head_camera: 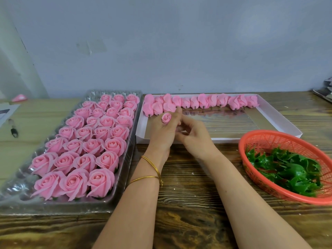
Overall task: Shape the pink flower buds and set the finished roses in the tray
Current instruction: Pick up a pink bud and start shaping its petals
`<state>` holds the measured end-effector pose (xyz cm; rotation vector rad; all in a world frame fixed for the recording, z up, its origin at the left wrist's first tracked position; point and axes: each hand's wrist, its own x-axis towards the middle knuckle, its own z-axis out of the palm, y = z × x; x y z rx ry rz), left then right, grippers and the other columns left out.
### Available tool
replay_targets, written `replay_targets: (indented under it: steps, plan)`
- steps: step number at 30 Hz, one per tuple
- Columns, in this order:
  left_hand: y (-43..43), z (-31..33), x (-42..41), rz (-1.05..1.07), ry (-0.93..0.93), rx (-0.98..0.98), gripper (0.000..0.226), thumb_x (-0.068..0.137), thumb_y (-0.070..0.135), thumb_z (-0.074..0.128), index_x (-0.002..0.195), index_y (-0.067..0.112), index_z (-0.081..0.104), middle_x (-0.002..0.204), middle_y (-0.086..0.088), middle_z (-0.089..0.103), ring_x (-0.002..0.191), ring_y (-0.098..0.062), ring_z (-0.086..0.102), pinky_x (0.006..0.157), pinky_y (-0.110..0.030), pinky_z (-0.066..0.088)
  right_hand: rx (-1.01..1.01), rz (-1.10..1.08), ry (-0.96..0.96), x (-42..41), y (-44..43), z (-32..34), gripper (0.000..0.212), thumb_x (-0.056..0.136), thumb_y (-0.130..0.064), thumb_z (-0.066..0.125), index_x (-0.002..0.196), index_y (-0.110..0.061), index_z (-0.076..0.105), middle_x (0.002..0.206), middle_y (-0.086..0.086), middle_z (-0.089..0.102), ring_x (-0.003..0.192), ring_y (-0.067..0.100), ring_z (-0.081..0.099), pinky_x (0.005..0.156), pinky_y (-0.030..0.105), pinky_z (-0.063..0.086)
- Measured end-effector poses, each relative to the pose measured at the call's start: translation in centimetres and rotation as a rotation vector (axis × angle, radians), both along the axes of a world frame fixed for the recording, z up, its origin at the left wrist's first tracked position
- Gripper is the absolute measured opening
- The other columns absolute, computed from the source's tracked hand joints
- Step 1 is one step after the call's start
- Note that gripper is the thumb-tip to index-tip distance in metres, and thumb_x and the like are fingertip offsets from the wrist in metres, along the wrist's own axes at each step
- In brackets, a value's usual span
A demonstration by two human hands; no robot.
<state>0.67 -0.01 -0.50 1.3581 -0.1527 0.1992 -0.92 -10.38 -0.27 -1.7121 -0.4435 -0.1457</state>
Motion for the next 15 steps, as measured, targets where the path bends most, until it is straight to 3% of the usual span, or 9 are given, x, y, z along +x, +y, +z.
replay_targets:
  steps: [2,5,8,10,13,15]
  plan:
    - [0.0,0.1,-0.08,0.009,0.005,0.003,0.024,0.091,0.036,0.063,0.072,0.025,0.072,0.073,0.005,0.07,0.078,-0.01,0.07,0.067,-0.023,0.055,0.011,0.0,0.006,-0.04,0.03,0.15,0.029,0.084,0.009,0.062,0.108,-0.006,0.068,0.097,0.006,0.071,0.09,0.02,0.067,0.086,0.041,0.055]
    - [-0.08,0.08,0.0,0.063,0.013,0.008,0.026,0.09,0.038,0.064,0.069,0.025,0.072,0.074,0.002,0.071,0.077,-0.014,0.071,0.067,-0.027,0.056,0.05,-0.046,0.043,-0.11,0.46,0.28,0.024,0.077,0.004,0.063,0.089,-0.016,0.07,0.081,-0.017,0.068,0.076,0.004,0.061,0.082,0.04,0.055]
    - [-0.31,0.21,-0.12,0.135,-0.032,0.058,0.038,0.087,0.043,0.064,0.071,0.009,0.068,0.076,-0.015,0.069,0.077,-0.03,0.068,0.073,-0.047,0.056,0.092,-0.131,0.065,-0.02,0.65,0.47,0.021,0.069,-0.013,0.056,0.085,-0.017,0.068,0.073,-0.011,0.065,0.072,0.004,0.058,0.077,0.03,0.051]
    - [-0.39,0.22,-0.14,0.175,-0.082,0.136,0.045,0.089,0.04,0.061,0.076,-0.003,0.065,0.078,-0.023,0.067,0.074,-0.036,0.063,0.076,-0.053,0.054,0.147,-0.181,0.061,0.09,0.52,0.58,0.017,0.071,-0.019,0.055,0.084,-0.017,0.066,0.075,-0.01,0.065,0.074,0.004,0.059,0.076,0.026,0.05]
    - [-0.23,0.01,0.1,0.247,-0.144,0.301,0.036,0.095,0.026,0.058,0.069,0.001,0.06,0.064,-0.012,0.059,0.062,-0.019,0.052,0.063,-0.046,0.05,0.198,-0.221,0.032,0.08,0.48,0.67,0.02,0.08,-0.035,0.061,0.085,-0.016,0.062,0.085,-0.005,0.065,0.072,0.0,0.057,0.068,0.014,0.045]
    - [-0.25,-0.17,0.02,0.247,-0.169,0.4,0.037,0.096,0.024,0.057,0.062,0.01,0.057,0.058,0.002,0.055,0.058,-0.008,0.047,0.056,-0.031,0.044,0.135,-0.251,0.026,0.23,0.56,0.49,0.031,0.078,-0.042,0.063,0.09,-0.013,0.062,0.102,0.013,0.062,0.087,0.013,0.059,0.074,0.022,0.049]
